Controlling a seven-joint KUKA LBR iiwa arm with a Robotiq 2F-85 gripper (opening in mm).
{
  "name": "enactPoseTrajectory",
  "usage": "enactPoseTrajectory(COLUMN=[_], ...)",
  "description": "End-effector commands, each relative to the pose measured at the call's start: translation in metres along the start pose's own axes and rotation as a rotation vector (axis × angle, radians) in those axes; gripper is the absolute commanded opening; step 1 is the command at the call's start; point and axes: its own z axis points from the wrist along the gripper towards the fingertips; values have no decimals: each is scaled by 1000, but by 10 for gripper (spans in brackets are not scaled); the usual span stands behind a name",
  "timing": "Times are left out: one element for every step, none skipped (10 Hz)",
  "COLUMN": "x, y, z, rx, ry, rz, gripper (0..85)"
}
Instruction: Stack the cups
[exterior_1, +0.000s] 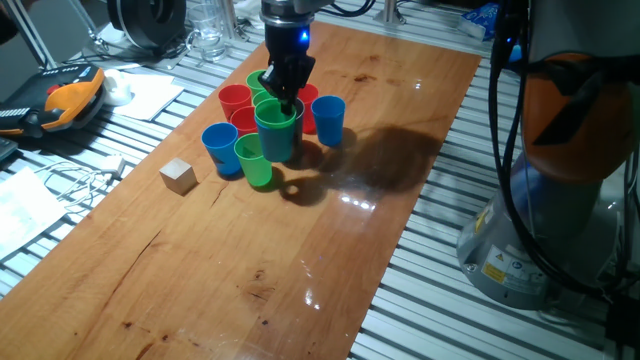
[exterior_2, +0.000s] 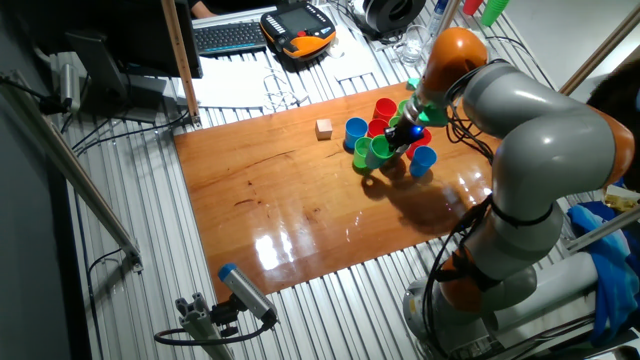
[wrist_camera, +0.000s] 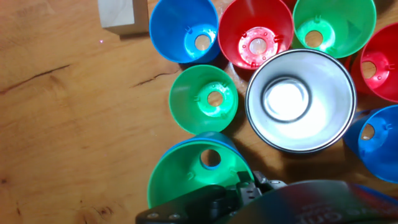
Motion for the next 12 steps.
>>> enactPoseTrajectory(x=[0,0,0,0,0,0,0,0,0,0,-2,-8], y=[0,0,0,0,0,0,0,0,0,0,0,-1], z=[0,0,0,0,0,0,0,0,0,0,-1,-2], rx=[-1,5,16,22,25,46,44,44,31,8,-8,-19], ry=[0,-2,-8,-12,-26,-31,-32,-34,-30,-19,-11,-10], rz=[2,2,2,2,1,-19,-23,-19,-6,8,17,25], gripper=[0,0,0,0,0,0,0,0,0,0,0,0])
